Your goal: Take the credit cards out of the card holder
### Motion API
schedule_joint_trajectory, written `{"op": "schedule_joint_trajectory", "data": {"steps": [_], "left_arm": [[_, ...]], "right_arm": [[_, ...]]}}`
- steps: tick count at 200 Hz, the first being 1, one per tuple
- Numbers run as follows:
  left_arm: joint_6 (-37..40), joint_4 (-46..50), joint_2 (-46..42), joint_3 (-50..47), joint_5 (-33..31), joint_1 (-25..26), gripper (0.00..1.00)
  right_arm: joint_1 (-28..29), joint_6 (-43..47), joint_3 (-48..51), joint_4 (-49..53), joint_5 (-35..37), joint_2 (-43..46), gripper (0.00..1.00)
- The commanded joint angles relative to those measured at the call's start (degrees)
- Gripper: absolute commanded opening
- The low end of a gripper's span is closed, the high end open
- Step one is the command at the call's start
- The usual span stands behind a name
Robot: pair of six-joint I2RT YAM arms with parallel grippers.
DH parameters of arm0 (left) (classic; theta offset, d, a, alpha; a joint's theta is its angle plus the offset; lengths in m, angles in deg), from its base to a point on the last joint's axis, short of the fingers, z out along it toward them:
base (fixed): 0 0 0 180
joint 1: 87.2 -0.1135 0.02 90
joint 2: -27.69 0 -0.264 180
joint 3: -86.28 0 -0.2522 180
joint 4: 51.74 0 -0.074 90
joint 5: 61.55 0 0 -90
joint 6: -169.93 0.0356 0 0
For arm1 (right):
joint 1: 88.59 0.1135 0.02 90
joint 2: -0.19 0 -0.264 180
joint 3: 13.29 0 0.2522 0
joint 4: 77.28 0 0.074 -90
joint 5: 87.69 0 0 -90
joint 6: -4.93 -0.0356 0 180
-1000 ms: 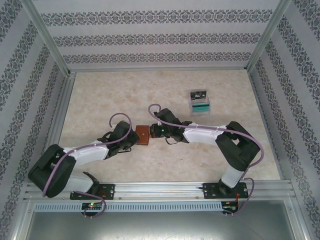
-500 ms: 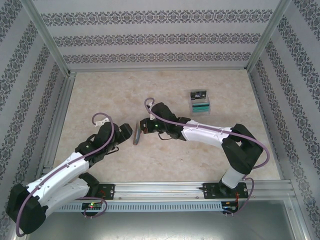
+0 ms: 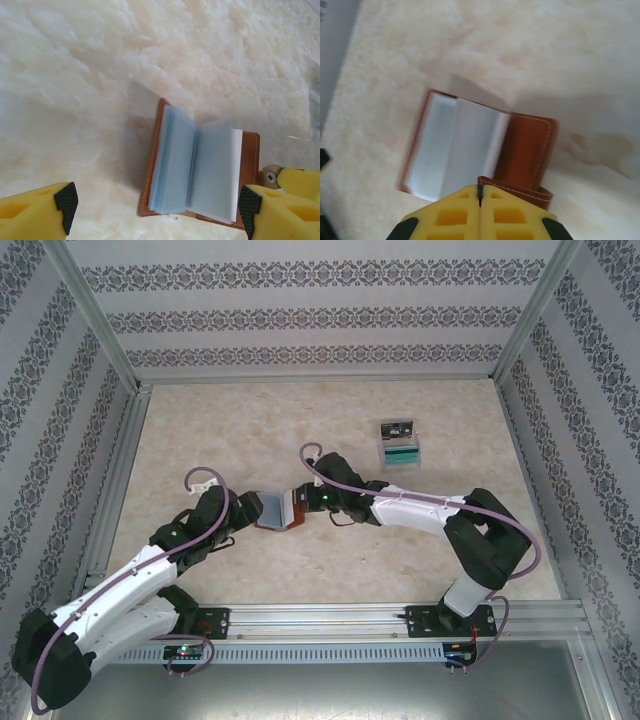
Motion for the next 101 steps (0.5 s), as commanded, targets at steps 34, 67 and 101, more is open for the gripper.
{"op": "schedule_joint_trajectory", "data": {"steps": [34, 67, 101], "left_arm": [[2.2, -1.6, 2.6, 1.2, 2.0, -0.6, 0.86], [2.7, -2.8, 4.3, 1.5, 3.8, -0.6, 0.84], [3.3, -3.3, 4.3, 1.6, 4.2, -0.6, 0.83]], "right_arm": [[-2.4, 2.3, 5.6, 1.1, 3.1, 3.0, 0.0], [-1.5, 2.9, 4.3, 1.4, 3.1, 2.9, 0.0], [1.1, 4.6, -0.5, 3.9, 3.3, 4.2, 0.0]]}}
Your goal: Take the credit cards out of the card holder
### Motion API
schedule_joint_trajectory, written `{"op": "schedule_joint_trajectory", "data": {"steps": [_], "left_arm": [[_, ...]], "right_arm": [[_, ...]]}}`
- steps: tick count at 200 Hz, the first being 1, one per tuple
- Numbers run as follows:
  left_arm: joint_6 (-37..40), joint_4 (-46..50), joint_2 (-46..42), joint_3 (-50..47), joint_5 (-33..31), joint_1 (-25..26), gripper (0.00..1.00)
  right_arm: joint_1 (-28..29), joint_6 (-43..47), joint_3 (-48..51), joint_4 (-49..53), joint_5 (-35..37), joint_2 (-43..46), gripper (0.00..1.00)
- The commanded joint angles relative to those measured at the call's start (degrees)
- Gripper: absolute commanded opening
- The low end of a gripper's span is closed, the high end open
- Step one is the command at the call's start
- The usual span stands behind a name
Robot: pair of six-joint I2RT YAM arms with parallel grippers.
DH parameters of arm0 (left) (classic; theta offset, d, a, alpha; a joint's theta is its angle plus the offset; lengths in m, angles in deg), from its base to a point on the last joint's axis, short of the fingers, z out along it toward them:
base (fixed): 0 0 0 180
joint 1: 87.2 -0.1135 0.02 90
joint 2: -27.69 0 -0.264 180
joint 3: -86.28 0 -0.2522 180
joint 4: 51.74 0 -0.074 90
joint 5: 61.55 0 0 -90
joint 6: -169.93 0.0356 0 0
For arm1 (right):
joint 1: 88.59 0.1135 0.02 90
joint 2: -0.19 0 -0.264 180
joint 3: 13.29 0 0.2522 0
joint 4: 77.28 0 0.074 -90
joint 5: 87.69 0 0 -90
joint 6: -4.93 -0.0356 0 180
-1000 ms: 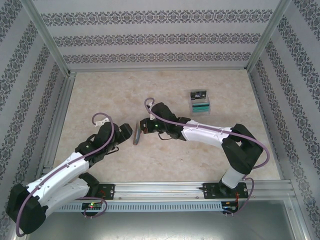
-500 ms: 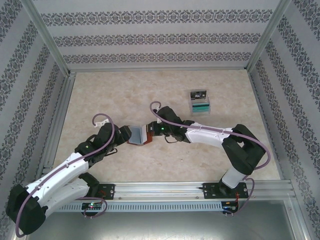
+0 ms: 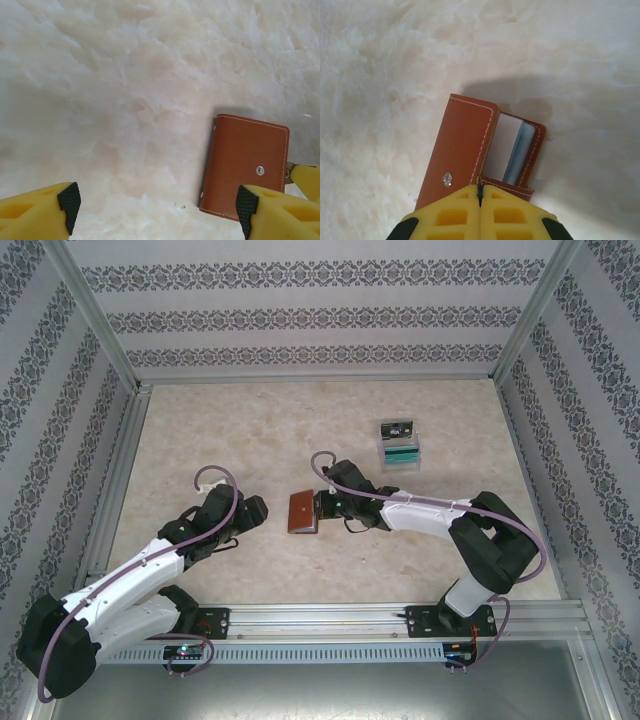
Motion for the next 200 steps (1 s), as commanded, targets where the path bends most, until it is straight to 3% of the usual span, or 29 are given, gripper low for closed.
{"op": "schedule_joint_trajectory", "data": {"steps": [1, 34, 74, 108, 130, 200], "left_arm": [[1.5, -2.3, -0.1, 1.6, 0.8, -0.6, 0.83], [2.0, -3.2, -0.1, 1.8, 2.0, -0.6, 0.79], [3.0, -5.2, 0.3, 1.4, 4.6, -0.5, 0.68], [3.7, -10.7, 2.8, 0.4, 8.5, -0.5, 0.46], [4.0, -14.6, 6.0, 0.7, 11.3, -0.5, 0.39], [4.4, -20.1, 8.1, 2.9, 14.2, 0.3, 0.38]], "right_arm": [[2.4, 2.6, -5.0, 1.8, 1.1, 2.4, 0.0], [4.3, 4.1, -11.2, 5.4, 1.6, 0.9, 0.0], [3.5, 3.0, -10.3, 4.7, 2.2, -0.3, 0.0], [3.0, 2.3, -7.8, 3.8, 2.3, 0.3, 0.0], [3.1, 2.2, -7.7, 3.5, 2.0, 0.5, 0.0], [4.1, 2.4, -9.4, 3.4, 1.0, 0.9, 0.0]]}}
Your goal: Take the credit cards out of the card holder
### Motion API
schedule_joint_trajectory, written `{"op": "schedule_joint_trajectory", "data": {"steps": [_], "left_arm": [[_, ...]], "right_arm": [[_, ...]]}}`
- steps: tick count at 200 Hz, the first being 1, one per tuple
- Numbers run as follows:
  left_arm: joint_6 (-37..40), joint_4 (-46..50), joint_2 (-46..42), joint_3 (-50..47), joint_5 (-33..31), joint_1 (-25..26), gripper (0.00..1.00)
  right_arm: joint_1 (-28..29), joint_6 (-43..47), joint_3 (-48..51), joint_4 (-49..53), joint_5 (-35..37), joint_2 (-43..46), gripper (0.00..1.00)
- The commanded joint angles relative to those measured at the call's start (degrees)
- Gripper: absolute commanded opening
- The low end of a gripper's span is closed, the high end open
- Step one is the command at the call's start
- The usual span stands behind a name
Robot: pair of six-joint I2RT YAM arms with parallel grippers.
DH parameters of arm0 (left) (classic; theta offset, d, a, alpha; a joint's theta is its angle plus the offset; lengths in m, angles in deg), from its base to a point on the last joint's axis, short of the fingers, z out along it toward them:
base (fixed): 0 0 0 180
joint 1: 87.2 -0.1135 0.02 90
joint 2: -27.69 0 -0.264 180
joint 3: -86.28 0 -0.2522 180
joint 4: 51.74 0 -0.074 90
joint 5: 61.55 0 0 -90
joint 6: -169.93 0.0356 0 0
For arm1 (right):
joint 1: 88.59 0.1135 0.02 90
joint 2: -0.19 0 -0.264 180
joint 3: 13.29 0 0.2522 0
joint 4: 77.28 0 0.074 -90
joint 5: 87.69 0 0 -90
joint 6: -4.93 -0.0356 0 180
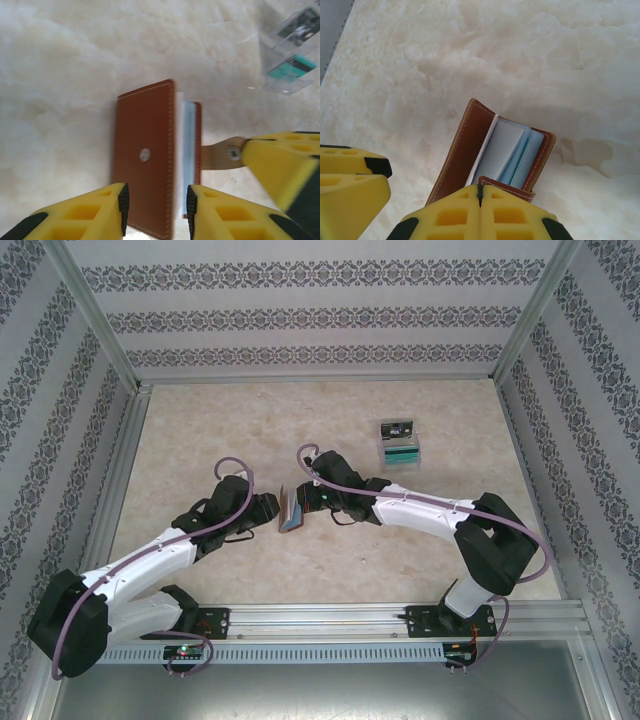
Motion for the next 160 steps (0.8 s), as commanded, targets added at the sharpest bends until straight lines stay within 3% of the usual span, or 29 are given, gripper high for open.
{"op": "schedule_joint_trajectory", "data": {"steps": [1, 94, 160], "left_arm": [[1.1, -5.0, 0.2, 2.0, 2.0, 0.2, 0.38], [1.5, -3.1, -0.6, 2.3, 0.3, 0.3, 0.32], [0.8, -6.0, 6.3, 0.8, -1.3, 0.3, 0.25]], "right_arm": [[0.7, -0.3, -1.1, -0.7, -0.4, 0.9, 0.0], [2.5, 0.2, -5.1, 0.0, -1.4, 0.6, 0.0], [1.0, -1.1, -0.6, -1.5, -1.1, 1.5, 0.0]]}}
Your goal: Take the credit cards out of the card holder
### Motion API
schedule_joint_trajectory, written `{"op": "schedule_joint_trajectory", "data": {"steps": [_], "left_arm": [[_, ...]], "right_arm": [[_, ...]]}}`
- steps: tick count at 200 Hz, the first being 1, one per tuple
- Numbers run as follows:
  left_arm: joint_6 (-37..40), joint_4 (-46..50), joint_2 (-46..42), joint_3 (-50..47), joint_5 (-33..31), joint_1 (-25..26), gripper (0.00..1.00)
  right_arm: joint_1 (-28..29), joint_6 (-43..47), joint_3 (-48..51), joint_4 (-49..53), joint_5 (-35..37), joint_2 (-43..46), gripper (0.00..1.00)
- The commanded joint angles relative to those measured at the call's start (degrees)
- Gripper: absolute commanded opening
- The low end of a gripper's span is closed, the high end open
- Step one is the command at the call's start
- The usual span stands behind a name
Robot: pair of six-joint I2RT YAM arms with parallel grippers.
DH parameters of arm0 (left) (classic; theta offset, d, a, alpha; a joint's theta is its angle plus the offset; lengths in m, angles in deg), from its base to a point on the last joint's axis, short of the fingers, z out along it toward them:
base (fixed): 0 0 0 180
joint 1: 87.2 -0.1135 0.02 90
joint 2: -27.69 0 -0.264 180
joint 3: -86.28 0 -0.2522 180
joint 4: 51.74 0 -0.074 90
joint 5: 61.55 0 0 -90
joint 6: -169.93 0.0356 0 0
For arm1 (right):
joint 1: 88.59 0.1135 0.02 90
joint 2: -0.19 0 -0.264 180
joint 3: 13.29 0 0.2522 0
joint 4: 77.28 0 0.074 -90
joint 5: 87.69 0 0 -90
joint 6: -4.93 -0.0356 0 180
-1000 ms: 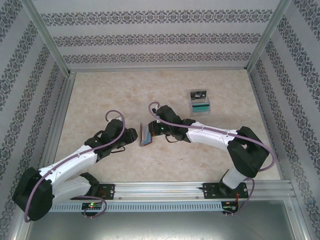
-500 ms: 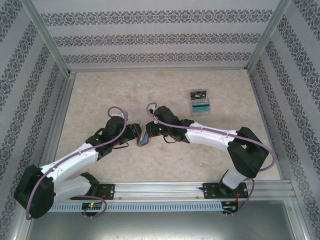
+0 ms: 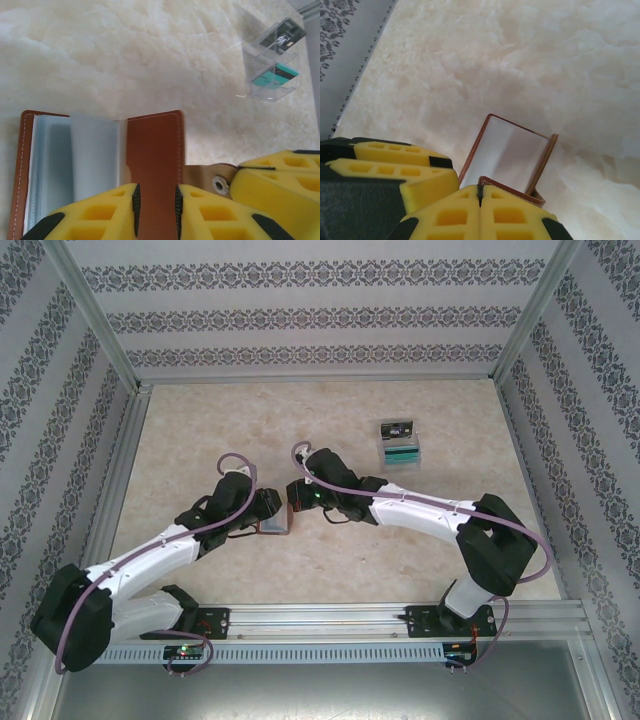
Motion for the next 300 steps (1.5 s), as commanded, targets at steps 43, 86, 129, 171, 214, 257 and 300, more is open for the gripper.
{"op": "schedule_joint_trajectory", "data": {"steps": [43, 86, 129, 171, 214, 257, 300], "left_arm": [[-0.7, -3.0, 7.8, -0.9, -4.5, 0.3, 0.19], [-0.7, -3.2, 8.8, -2.1, -6.0, 0.3, 0.19], [-0.9, -5.0, 11.7, -2.8, -5.3, 0.3, 0.18], [-1.0, -4.7, 11.6, -3.0, -5.1, 0.3, 0.18], [-1.0, -3.7, 9.3, -2.9, -4.9, 0.3, 0.18], [0.7, -2.1, 4.6, -2.9, -5.6, 0.3, 0.32], [1.3, -2.6, 5.1, -3.1, -4.3, 0.2, 0.36]], "right_arm": [[-1.5, -0.9, 4.8, -0.7, 1.5, 2.7, 0.0], [-4.1, -0.6, 10.1, -2.4, 2.8, 1.9, 0.0], [-4.2, 0.6, 11.0, -3.3, 2.8, -2.4, 0.0], [-3.7, 1.4, 9.2, -1.8, 4.7, -6.1, 0.27], [-3.0, 2.1, 8.1, 0.3, 7.0, -7.1, 0.34], [-2.5, 2.7, 7.5, 0.9, 7.6, -8.0, 0.28], [-2.5, 2.5, 7.0, 0.7, 7.3, -8.5, 0.27]]}}
